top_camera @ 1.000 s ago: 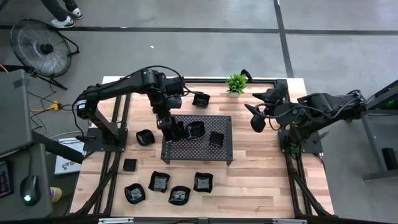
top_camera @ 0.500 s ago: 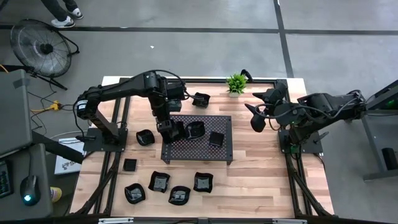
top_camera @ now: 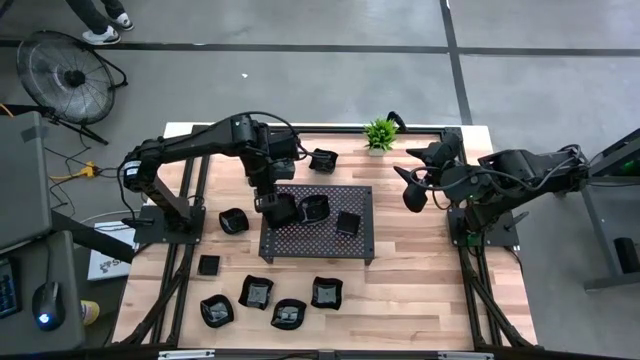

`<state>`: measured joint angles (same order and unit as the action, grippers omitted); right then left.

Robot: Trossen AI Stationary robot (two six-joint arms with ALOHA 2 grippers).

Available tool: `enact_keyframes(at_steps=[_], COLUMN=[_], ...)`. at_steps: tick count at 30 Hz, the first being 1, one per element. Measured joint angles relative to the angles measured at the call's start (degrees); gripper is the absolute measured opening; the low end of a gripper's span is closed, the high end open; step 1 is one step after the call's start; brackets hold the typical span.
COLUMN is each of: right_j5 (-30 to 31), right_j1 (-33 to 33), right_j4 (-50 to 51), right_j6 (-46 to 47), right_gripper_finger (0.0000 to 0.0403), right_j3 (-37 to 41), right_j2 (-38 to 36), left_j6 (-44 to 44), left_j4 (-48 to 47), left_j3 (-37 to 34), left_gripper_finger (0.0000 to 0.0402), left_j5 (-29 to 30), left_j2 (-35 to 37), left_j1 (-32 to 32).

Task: Pick & Place Mini shaped plates
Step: Stack the distorted square plate on top of the distorted square plate on the shelf, then stack the top square plate on top of the square plates on the shelf

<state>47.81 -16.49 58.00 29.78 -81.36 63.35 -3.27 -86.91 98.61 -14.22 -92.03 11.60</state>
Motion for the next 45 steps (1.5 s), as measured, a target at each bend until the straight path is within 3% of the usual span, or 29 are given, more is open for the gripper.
enact_keyframes(at_steps=[6,16,25,29,37,45], right_j5=[0.0,-0.4,-4.9,-7.4,-12.3,-14.8], right_j1=[0.0,0.0,0.0,0.0,0.0,0.0], right_j4=[0.0,0.0,0.8,3.0,5.4,5.6], right_j6=[-0.2,-0.4,-1.7,-0.3,7.2,10.3], right_gripper_finger=[0.0246,0.0246,0.0246,0.0246,0.0246,0.0246], right_j3=[0.0,0.0,0.0,0.0,0.0,0.0], right_j2=[0.0,0.0,0.0,0.0,0.0,0.0], left_j6=[0.0,0.0,-0.5,-0.7,-8.0,-15.0], left_j4=[0.0,0.0,4.2,8.1,10.6,10.9], left_j3=[0.0,0.0,0.0,0.0,0.0,0.0], left_gripper_finger=[0.0063,0.0065,0.0065,0.0065,0.0065,0.0065], left_j5=[0.3,1.9,9.6,16.5,34.1,42.1], left_j2=[0.0,0.4,4.7,7.4,10.3,8.4], left_j1=[0.0,0.0,-2.3,-7.5,-24.5,-41.8])
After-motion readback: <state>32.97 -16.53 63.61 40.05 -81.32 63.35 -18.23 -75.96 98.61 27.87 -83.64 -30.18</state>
